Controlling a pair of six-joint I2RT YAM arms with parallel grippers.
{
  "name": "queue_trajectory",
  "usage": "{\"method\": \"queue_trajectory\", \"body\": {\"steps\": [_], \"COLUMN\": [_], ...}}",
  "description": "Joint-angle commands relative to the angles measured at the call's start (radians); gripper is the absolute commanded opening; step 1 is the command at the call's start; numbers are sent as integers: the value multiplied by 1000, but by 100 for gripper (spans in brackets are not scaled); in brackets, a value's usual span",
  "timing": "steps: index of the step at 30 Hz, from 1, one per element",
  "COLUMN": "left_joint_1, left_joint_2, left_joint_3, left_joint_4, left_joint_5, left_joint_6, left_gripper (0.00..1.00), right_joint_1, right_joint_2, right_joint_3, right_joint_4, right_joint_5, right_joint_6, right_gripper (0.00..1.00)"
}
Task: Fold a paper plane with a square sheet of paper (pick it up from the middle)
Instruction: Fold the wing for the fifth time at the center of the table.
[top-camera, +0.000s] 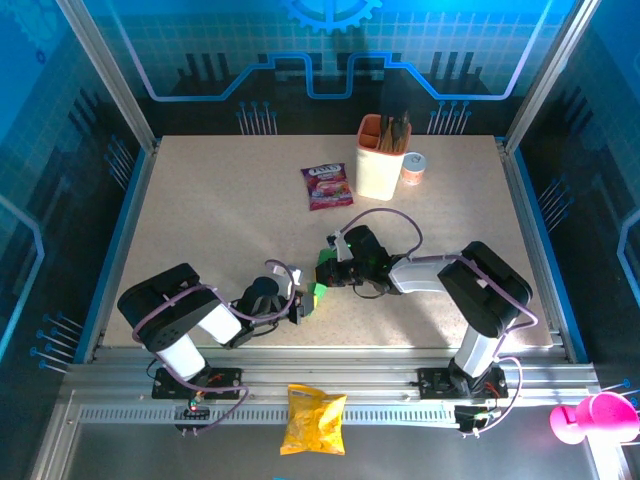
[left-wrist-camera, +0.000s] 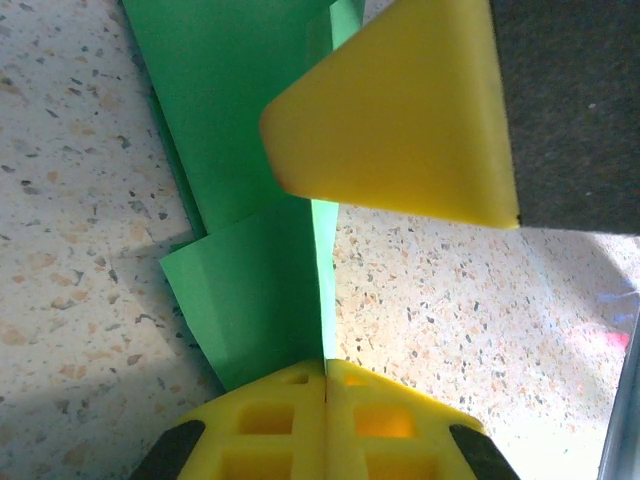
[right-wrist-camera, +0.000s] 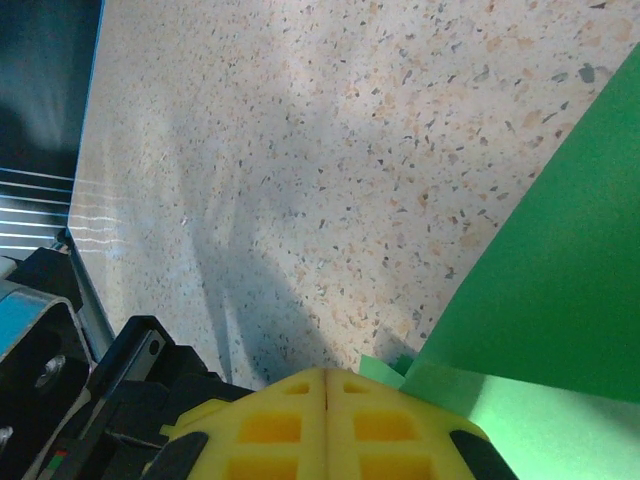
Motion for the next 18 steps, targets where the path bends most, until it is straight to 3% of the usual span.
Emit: {"method": "queue_trajectory", "body": {"steps": [1, 18], "left_joint_1": [9, 16], "left_joint_2": [58, 66], "left_joint_3": [-12, -6], "left_joint_4": [-136, -133], "left_joint_5": [22, 44], "left_joint_6": [-17, -18], "left_gripper": [0, 0], "right_joint_1": [7, -10], "right_joint_2": [29, 108], "right_joint_3": [0, 15], "right_joint_4": [23, -14], "right_joint_5": [18, 42], "right_joint_6": [-3, -3], "right_gripper": [0, 0]}}
